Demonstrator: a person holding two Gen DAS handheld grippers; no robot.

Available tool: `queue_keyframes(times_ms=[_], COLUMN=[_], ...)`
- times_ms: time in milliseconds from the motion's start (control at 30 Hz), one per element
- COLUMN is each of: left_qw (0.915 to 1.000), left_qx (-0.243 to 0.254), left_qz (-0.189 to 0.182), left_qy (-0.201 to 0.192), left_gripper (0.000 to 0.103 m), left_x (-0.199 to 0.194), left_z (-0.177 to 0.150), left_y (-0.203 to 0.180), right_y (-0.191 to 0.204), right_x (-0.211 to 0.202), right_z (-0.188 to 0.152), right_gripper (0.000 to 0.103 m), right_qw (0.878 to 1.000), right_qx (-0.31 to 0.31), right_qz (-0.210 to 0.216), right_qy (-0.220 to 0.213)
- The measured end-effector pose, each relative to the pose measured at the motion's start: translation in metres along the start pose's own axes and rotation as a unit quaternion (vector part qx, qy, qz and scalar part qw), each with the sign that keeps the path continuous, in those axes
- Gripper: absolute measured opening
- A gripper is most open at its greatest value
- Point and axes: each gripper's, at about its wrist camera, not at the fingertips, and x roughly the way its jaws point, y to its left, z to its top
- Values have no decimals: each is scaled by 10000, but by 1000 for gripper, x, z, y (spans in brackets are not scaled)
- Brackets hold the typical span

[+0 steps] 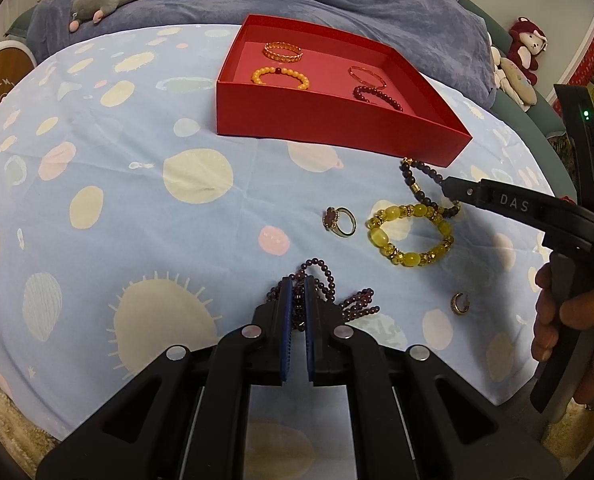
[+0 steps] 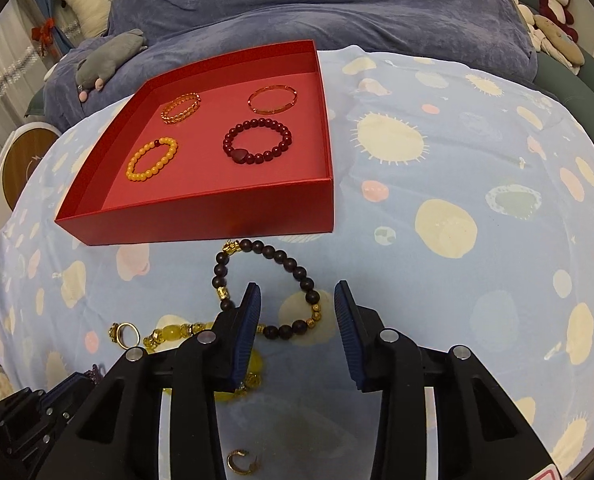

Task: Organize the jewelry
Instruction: 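Grasp the black-and-gold bead bracelet with the right tool while the left tool holds the purple bracelet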

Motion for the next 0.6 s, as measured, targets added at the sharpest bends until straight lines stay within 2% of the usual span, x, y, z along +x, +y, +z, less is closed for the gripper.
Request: queue_keyframes(times_ms=[67,133,300,433,600], left_qw=[10000,10000,10000,10000,10000], left_qx=[12,34,46,40,-7], left_qz=[2,6,6,6,-2], left_qy=[-2,-5,-2,5,30], left_gripper=[6,6,6,6,6], left_x=[1,1,2,1,1], left_z=[0,0,0,1,3], left_y=[0,0,0,0,1], right_y=[1,1,1,-2,-5], right_x=[5,10,14,13,3], right_z=[2,3,3,2,-5], right_gripper=[35,27,23,8,8], right_qw=[10000,9999,9999,9998,9999], right_qx=[-18,-29,-81,-120,-72], right_qz=[2,17,-11,-35,-26], right_qy=[38,100,94,133,145])
